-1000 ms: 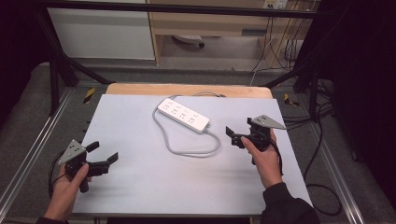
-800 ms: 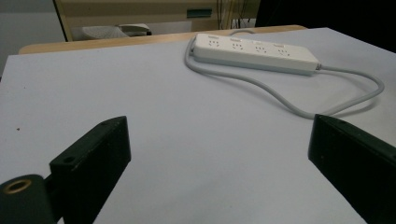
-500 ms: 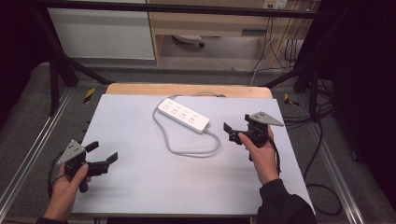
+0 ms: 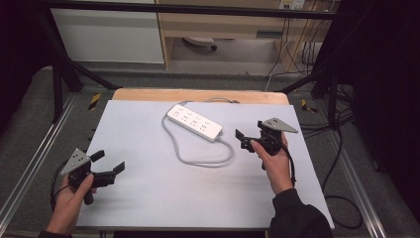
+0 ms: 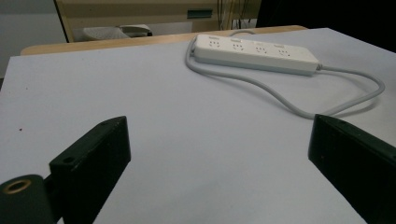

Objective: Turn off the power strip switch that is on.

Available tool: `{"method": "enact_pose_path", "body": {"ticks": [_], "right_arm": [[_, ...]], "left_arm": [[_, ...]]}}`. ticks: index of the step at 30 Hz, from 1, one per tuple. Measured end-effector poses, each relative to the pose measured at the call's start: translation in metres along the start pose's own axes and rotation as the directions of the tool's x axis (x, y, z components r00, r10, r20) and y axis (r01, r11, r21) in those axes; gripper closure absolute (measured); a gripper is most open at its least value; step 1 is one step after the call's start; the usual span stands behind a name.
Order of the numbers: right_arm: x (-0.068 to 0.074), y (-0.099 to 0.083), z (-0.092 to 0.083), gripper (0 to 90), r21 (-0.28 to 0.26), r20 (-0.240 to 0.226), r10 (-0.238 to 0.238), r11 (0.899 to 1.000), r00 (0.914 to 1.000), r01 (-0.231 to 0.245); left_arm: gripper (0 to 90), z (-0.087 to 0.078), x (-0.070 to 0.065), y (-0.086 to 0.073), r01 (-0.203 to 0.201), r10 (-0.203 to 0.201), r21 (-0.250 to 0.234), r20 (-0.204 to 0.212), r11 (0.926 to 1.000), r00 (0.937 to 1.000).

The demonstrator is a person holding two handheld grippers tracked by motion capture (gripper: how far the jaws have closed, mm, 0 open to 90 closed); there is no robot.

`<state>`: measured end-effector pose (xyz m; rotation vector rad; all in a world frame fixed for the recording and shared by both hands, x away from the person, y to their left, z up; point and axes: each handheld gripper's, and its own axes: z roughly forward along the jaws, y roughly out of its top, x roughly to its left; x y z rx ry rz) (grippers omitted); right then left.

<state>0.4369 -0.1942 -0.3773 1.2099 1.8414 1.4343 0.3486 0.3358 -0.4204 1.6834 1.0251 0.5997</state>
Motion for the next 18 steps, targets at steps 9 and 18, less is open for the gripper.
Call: {"method": "enact_pose_path", "body": {"ticks": [9,18], "right_arm": [[0.003,0.0,0.008,5.6,0.0,-0.002,-0.009,1.0,1.0,0.009],[0.006,0.003,0.019,7.0,0.0,-0.001,-0.009,1.0,1.0,0.009]], "left_arm": [[5.8,0.0,0.0,0.0,-0.002,0.002,0.0,0.0,1.0,1.0],[5.7,0.001,-0.001,0.0,-0.005,0.005,0.003,0.001,1.0,1.0]]}}
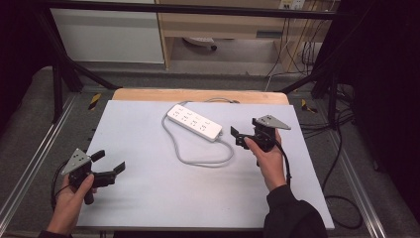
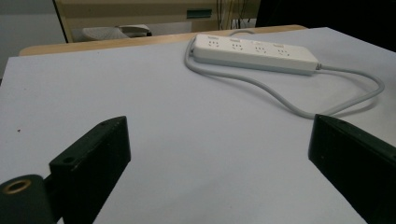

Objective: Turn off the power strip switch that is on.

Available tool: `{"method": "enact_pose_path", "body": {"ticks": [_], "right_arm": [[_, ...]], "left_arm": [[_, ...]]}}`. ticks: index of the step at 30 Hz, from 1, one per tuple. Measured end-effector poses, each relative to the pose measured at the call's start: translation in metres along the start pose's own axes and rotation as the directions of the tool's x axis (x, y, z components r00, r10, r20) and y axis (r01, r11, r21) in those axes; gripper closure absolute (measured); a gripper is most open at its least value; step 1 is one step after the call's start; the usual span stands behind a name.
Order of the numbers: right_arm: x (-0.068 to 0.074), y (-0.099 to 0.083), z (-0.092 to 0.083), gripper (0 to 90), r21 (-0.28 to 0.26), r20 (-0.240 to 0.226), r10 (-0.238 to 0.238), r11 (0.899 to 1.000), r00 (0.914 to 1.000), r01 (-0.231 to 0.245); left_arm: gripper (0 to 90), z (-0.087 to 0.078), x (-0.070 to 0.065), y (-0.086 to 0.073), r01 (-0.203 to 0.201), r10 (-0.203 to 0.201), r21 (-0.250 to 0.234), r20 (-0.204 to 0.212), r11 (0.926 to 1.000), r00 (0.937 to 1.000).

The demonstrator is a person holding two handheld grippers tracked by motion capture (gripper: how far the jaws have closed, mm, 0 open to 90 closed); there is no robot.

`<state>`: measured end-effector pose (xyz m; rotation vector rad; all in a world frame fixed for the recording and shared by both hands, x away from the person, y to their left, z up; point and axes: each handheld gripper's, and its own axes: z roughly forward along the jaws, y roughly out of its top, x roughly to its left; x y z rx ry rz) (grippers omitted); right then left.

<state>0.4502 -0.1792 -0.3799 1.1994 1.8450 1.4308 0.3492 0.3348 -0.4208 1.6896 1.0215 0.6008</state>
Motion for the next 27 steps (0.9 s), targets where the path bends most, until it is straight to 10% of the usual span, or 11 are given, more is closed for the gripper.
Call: {"method": "enact_pose_path", "body": {"ticks": [27], "right_arm": [[0.018,0.016,0.056,17.4,0.013,0.005,-0.015,1.0,0.9999,0.015]], "left_arm": [[5.7,0.001,0.0,-0.001,0.0,0.0,0.006,-0.001,1.0,1.0]]}}
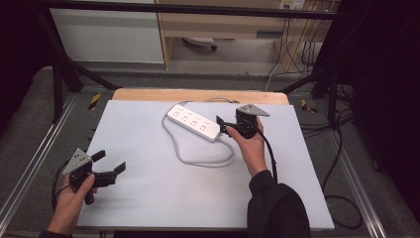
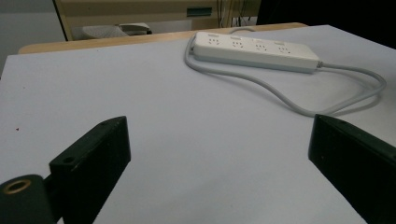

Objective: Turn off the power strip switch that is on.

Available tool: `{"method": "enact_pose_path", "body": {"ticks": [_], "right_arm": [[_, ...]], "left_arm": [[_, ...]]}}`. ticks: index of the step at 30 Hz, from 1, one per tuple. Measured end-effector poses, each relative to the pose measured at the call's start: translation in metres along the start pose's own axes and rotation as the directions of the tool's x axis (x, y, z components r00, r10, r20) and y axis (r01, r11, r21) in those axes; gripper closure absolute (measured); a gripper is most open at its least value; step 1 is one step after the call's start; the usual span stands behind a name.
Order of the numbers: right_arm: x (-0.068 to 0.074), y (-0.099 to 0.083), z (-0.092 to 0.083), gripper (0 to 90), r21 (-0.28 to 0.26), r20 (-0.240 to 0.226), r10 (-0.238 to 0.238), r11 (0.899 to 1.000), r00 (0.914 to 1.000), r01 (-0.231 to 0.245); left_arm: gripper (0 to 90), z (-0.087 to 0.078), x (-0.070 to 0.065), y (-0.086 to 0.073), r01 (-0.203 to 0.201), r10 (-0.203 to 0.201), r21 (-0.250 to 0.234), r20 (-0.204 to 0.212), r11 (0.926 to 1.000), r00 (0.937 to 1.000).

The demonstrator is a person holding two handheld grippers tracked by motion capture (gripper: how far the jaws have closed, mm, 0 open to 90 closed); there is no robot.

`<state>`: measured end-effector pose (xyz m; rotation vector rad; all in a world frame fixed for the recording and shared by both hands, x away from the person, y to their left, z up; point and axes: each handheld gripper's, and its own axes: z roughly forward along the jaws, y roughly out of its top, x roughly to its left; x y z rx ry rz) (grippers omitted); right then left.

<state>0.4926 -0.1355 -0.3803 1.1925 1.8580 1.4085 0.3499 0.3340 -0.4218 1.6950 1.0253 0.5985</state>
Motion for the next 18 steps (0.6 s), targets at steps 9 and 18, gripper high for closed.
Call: {"method": "enact_pose_path", "body": {"ticks": [9,18], "right_arm": [[0.001,0.003,0.01,35.9,-0.019,0.004,0.005,1.0,1.0,-0.005],[0.001,0.003,0.028,55.6,-0.036,0.027,0.008,0.999,0.9996,-0.007]], "left_arm": [[5.7,0.0,0.0,0.0,-0.003,0.003,-0.003,0.001,1.0,1.0],[5.7,0.001,-0.001,0.001,-0.003,0.003,-0.004,0.002,1.0,1.0]]}}
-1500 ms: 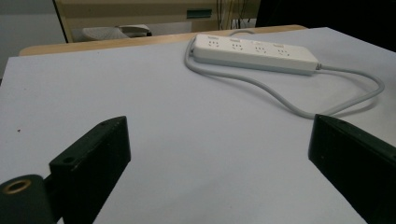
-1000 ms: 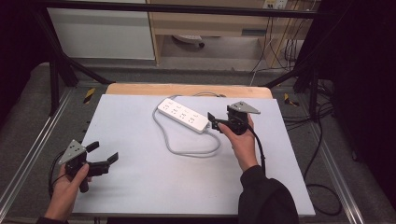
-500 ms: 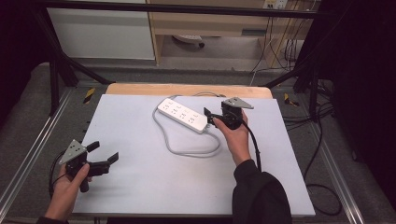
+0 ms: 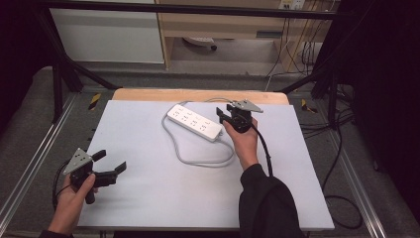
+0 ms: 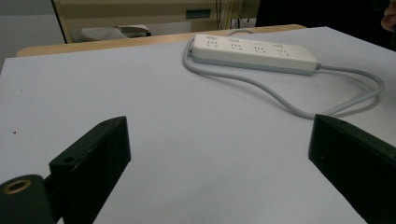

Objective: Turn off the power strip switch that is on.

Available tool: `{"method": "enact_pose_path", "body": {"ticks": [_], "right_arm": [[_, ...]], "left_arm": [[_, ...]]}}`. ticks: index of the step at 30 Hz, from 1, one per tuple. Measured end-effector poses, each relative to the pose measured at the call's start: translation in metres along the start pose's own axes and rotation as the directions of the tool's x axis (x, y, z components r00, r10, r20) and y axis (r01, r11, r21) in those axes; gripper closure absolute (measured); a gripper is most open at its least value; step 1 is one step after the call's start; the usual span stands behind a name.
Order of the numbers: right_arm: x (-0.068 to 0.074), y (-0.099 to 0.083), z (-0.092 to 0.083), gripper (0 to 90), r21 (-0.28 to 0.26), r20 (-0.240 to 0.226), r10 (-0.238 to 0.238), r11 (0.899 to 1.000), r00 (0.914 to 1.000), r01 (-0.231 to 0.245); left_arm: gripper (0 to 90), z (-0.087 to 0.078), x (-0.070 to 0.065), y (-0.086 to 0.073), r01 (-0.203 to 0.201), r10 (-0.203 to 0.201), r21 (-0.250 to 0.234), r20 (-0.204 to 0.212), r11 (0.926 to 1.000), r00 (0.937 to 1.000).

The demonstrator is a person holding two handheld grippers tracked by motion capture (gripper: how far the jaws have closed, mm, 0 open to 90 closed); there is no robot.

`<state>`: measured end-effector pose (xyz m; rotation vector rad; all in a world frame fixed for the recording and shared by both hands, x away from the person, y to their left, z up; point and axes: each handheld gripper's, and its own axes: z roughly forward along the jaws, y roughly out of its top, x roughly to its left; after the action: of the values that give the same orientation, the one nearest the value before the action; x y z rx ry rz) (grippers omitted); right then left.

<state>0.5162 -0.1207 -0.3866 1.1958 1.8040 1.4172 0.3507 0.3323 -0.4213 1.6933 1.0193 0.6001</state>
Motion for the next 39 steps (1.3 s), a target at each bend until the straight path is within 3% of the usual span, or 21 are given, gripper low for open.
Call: {"method": "enact_pose_path", "body": {"ticks": [17,24,33,39], "right_arm": [[0.011,0.007,0.028,81.0,-0.019,0.016,-0.036,0.999,0.9992,0.036],[0.015,0.007,0.038,86.0,-0.015,0.015,-0.047,0.999,0.9988,0.047],[0.017,-0.001,0.051,90.0,0.006,0.014,-0.023,1.0,0.9996,0.023],[0.022,0.0,0.062,90.0,0.021,0.005,-0.05,0.999,0.9987,0.05]], "left_arm": [[5.8,0.0,0.0,0.001,-0.002,0.002,-0.007,-0.003,1.0,1.0],[5.8,0.0,-0.001,0.001,-0.008,0.008,-0.006,-0.003,0.9999,1.0],[5.7,-0.001,-0.001,0.001,-0.006,0.006,-0.01,-0.003,0.9999,1.0],[5.7,-0.001,-0.001,0.001,-0.01,0.01,-0.011,-0.003,0.9999,0.9999]]}}
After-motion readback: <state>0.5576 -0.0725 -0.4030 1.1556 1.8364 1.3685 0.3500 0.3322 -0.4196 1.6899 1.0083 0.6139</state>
